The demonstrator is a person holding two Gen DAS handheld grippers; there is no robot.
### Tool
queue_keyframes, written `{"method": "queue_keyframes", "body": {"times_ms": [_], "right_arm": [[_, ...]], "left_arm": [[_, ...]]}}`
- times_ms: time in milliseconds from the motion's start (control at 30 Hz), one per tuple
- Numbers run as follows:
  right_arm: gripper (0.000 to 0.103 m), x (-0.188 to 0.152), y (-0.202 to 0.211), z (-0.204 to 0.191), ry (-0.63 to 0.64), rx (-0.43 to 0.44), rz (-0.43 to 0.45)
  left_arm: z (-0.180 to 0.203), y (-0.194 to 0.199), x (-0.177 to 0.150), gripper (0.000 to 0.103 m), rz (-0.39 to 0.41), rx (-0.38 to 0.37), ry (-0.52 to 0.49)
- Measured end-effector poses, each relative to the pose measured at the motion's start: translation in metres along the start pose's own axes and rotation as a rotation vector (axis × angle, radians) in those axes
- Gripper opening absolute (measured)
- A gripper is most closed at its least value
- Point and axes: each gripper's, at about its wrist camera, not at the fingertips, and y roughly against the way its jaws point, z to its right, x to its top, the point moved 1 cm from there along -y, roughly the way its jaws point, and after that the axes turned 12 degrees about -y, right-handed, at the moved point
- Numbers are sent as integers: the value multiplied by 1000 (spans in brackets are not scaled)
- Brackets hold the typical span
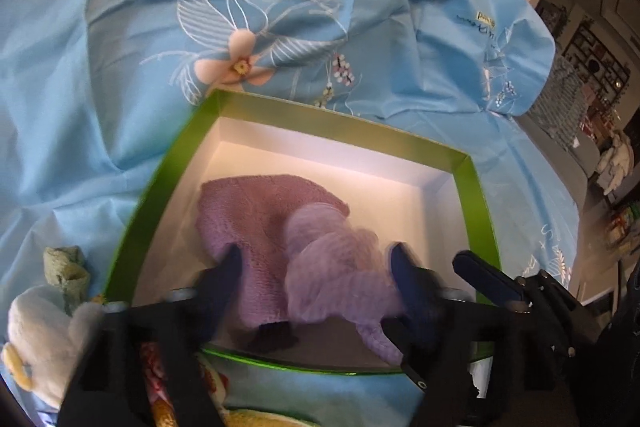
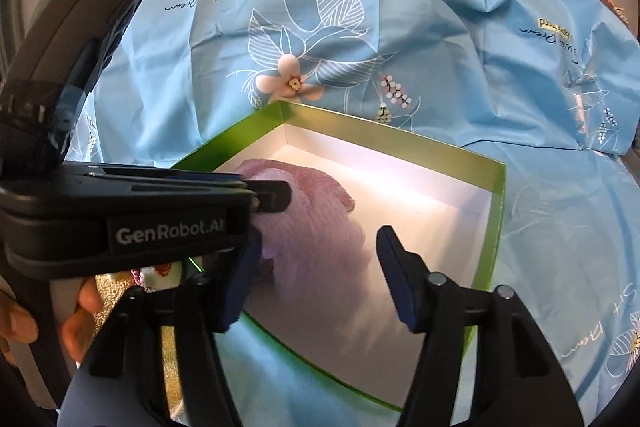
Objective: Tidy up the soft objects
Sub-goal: 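Lower the bath puff into the green box and release it, then move the right tool to the yellow fuzzy pouch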
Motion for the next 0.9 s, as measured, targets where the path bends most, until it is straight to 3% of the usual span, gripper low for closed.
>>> {"method": "queue_keyframes", "body": {"times_ms": [167, 300, 467, 533, 600, 700, 900], "right_arm": [[72, -5, 16, -6, 18, -28, 29], [85, -10, 39, -10, 1, -20, 65], [89, -17, 66, -19, 10, -20, 99], [97, -20, 76, -24, 15, -15, 102], [99, -23, 86, -28, 21, -11, 114], [102, -28, 102, -35, 28, -8, 128], [102, -39, 127, -49, 45, 8, 137]], "left_arm": [[2, 19, -2, 82, 20, 45, -31], [3, 45, -8, 90, 67, 73, -38], [1, 76, -23, 91, 100, 117, -46], [1, 86, -30, 91, 107, 136, -49], [3, 99, -39, 92, 117, 159, -57], [5, 114, -51, 102, 134, 192, -64], [4, 144, -77, 102, 154, 222, -59]]}}
